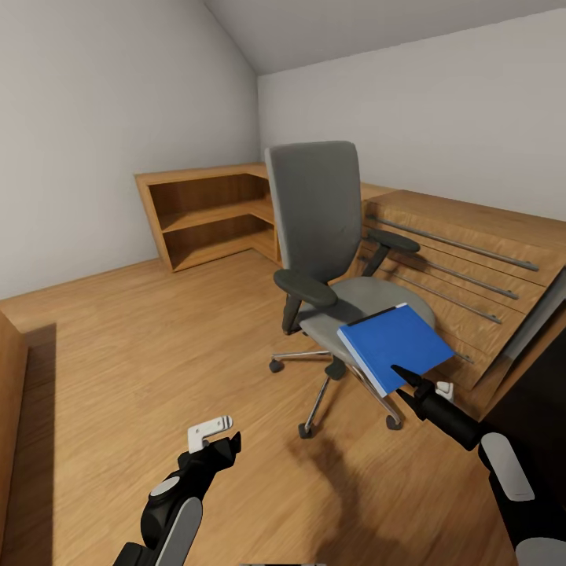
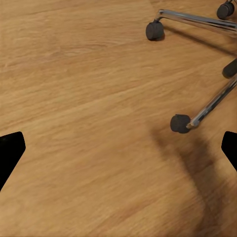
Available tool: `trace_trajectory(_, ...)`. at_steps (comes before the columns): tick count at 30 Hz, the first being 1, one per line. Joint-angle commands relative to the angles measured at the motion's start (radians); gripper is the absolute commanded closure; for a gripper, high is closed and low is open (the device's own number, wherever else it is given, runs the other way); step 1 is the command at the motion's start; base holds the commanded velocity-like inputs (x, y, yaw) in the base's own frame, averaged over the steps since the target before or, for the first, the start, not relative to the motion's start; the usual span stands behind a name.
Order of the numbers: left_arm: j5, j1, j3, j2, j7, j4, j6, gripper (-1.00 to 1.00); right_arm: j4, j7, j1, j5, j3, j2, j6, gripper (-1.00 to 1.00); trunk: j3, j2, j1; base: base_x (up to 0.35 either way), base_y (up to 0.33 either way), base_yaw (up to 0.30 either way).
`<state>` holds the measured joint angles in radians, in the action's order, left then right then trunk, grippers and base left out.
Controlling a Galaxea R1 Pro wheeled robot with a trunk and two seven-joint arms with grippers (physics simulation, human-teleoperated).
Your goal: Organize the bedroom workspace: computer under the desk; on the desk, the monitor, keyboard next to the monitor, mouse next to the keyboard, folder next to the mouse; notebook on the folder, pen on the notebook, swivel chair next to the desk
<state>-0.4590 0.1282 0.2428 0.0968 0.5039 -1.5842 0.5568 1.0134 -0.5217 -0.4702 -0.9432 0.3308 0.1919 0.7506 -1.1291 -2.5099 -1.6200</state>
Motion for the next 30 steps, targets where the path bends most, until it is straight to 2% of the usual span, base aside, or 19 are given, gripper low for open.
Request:
trace_trajectory(1,-0.010,0.001,0.001,0.000,0.010,-0.001,0.002,-1.00,0.000,-0.001,-0.001,-0.002,0.002,0.000,0.007,-1.00,-0.001,0.000,0.000,0.000,0.000,0.000)
trace_trajectory(23,-0.012,0.001,0.001,0.000,0.010,0.000,0.002,-1.00,0.000,0.000,-0.001,-0.002,0.002,0.000,0.007,-1.00,-0.001,0.000,0.000,0.000,0.000,0.000)
trace_trajectory(24,-0.012,0.001,0.001,0.000,0.010,0.000,0.002,-1.00,0.000,0.001,-0.001,-0.002,0.001,0.000,0.007,1.00,-0.001,0.000,0.000,0.000,0.000,0.000)
trace_trajectory(30,-0.012,0.001,0.001,0.000,0.010,0.000,0.002,-1.00,0.000,0.002,-0.001,-0.002,0.002,-0.001,0.007,1.00,-0.001,0.000,0.000,0.000,0.000,0.000)
